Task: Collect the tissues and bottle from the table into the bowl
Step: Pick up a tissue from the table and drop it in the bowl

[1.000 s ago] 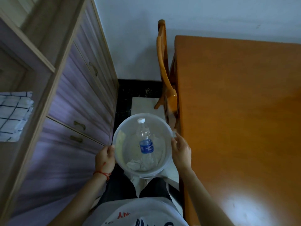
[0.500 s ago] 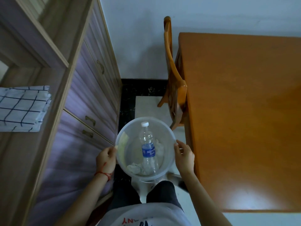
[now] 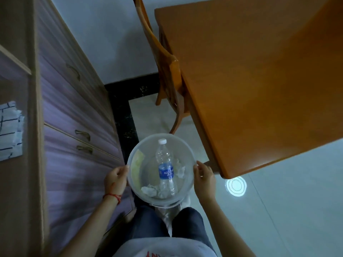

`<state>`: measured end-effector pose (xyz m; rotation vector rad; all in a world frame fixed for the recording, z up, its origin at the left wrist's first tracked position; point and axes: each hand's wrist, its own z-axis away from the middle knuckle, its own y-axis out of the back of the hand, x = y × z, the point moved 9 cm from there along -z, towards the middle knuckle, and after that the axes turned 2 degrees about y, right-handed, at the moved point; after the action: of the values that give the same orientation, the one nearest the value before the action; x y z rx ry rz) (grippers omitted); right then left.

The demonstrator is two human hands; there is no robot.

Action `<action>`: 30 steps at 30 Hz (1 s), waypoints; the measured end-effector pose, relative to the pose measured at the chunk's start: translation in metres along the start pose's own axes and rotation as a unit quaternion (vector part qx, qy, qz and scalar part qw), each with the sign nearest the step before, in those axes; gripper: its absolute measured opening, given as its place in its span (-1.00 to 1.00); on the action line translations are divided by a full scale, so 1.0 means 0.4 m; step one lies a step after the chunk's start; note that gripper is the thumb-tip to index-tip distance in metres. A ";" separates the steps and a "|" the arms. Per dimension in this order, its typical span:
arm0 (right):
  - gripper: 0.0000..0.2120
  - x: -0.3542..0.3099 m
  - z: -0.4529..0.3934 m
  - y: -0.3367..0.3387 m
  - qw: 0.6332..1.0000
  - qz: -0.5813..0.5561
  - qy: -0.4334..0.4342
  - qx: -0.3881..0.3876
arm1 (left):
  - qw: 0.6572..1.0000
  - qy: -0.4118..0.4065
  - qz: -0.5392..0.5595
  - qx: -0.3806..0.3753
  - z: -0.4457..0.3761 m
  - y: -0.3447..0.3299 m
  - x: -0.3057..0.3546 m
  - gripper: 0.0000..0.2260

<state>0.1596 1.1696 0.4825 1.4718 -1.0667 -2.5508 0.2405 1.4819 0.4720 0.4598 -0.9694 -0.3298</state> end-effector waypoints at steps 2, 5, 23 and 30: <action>-0.72 0.019 0.034 0.021 1.000 0.000 -0.003 0.015 | 1.000 -0.005 -0.004 -0.016 0.008 -0.016 -0.002 -0.77; -0.73 0.051 0.078 0.054 0.999 -0.010 -0.011 0.034 | 0.999 -0.008 -0.013 -0.037 0.018 -0.043 -0.008 -0.78; -0.76 0.363 0.385 0.282 0.969 -0.083 -0.139 0.184 | 0.976 -0.098 -0.100 -0.169 0.280 -0.276 0.040 -0.84; -0.75 0.489 0.533 0.409 0.934 -0.127 -0.189 0.275 | 0.952 -0.142 -0.125 -0.239 0.458 -0.417 0.084 -0.79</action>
<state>-0.1646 1.0970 0.4947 1.2864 -1.8883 -2.9546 0.0926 1.2823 0.4985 0.0867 -1.0685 -0.8568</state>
